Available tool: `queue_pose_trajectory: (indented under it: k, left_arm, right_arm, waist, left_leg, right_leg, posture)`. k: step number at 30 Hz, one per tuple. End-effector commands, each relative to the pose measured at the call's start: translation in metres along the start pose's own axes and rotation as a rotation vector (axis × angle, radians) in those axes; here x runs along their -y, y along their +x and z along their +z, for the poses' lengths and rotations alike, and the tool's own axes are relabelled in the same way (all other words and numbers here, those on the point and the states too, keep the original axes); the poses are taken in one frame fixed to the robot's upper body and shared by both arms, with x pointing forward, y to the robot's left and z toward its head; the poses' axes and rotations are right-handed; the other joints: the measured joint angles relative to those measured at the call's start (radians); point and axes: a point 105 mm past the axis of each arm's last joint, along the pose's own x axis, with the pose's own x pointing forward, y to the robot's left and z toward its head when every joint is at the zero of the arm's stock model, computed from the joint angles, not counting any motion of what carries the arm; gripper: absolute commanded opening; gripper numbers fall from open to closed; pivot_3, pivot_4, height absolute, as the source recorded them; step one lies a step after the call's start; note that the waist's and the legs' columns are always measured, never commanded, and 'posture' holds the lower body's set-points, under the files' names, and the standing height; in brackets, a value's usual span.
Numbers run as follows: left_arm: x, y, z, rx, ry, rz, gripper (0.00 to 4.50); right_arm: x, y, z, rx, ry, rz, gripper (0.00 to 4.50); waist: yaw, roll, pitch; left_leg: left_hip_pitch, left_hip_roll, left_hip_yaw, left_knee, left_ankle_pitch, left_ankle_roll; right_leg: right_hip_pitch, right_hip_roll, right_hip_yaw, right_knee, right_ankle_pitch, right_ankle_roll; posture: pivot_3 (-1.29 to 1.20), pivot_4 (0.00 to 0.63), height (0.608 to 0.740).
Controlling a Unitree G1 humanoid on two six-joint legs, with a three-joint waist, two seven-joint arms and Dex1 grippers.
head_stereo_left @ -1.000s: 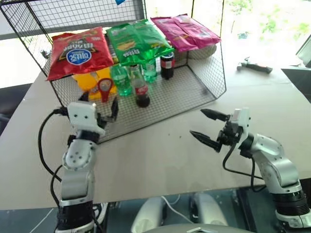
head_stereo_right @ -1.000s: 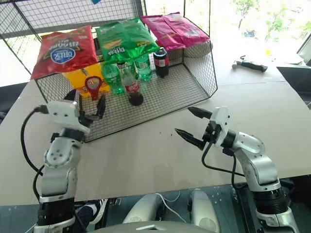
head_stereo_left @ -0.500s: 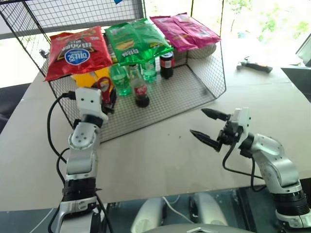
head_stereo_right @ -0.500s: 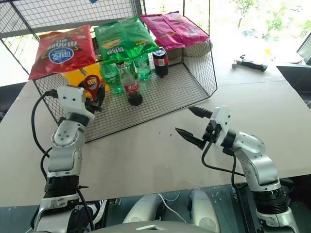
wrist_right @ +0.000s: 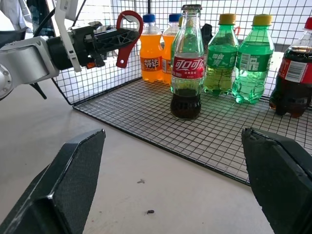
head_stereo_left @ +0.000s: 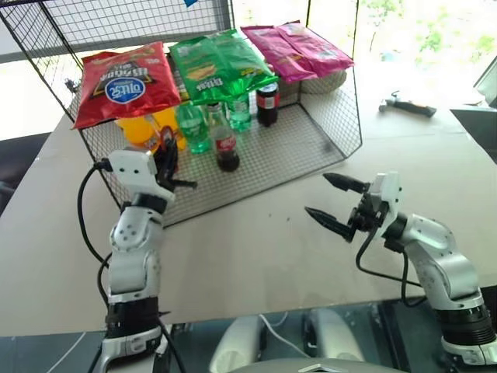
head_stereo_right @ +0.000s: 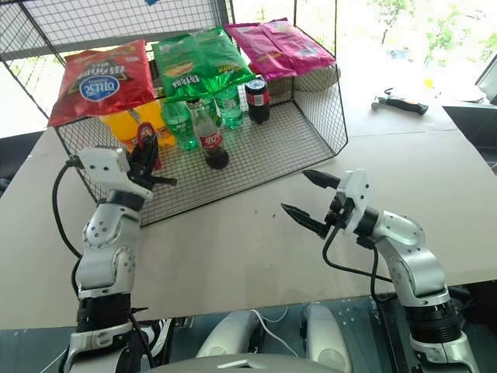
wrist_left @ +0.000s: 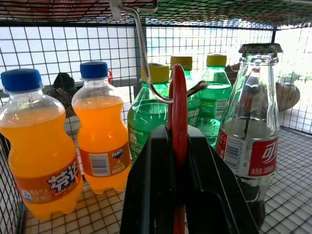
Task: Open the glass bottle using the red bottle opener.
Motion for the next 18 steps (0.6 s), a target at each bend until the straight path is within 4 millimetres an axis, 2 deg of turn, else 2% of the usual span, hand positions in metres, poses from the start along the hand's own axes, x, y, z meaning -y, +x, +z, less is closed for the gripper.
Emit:
queue_pose_trajectory:
  k: [1, 8, 14, 18]
  left_arm:
    - [0.011, -0.002, 0.02, 0.072, -0.116, -0.048, 0.16]
    - [0.021, -0.007, 0.031, 0.115, -0.437, -0.074, 0.16]
    - [0.021, -0.006, 0.034, 0.122, -0.567, -0.084, 0.16]
    - [0.03, -0.006, 0.033, 0.103, -0.664, -0.143, 0.16]
  right_arm:
    - [0.002, 0.001, 0.011, 0.032, -0.039, 0.01, 4.5]
    - [0.003, 0.004, 0.01, 0.032, -0.041, 0.015, 4.5]
    - [0.004, 0.005, 0.01, 0.034, -0.043, 0.004, 4.5]
    - [0.002, 0.006, 0.01, 0.037, -0.04, -0.008, 4.5]
  waist:
    - [0.001, 0.0, 0.0]
    - [0.0, 0.0, 0.0]
    - [0.0, -0.001, 0.0]
    - [0.0, -0.001, 0.0]
  left_leg:
    - [0.0, 0.0, 0.0, 0.0, 0.0, 0.0]
    - [0.0, 0.0, 0.0, 0.001, 0.0, 0.0]
    - [0.0, 0.0, 0.0, 0.002, 0.0, 0.0]
    - [0.0, 0.0, 0.0, 0.002, 0.0, -0.001]
  right_leg:
    - [0.0, 0.0, 0.0, 0.0, 0.0, 0.0]
    - [0.0, 0.0, 0.0, 0.001, 0.0, 0.0]
    - [0.0, 0.001, 0.0, 0.002, 0.0, 0.0]
    - [0.0, 0.001, 0.0, 0.002, 0.0, 0.0]
  posture:
    - [0.0, 0.15, 0.735]
    - [0.0, 0.15, 0.735]
    - [0.0, 0.15, 0.735]
    - [0.0, 0.15, 0.735]
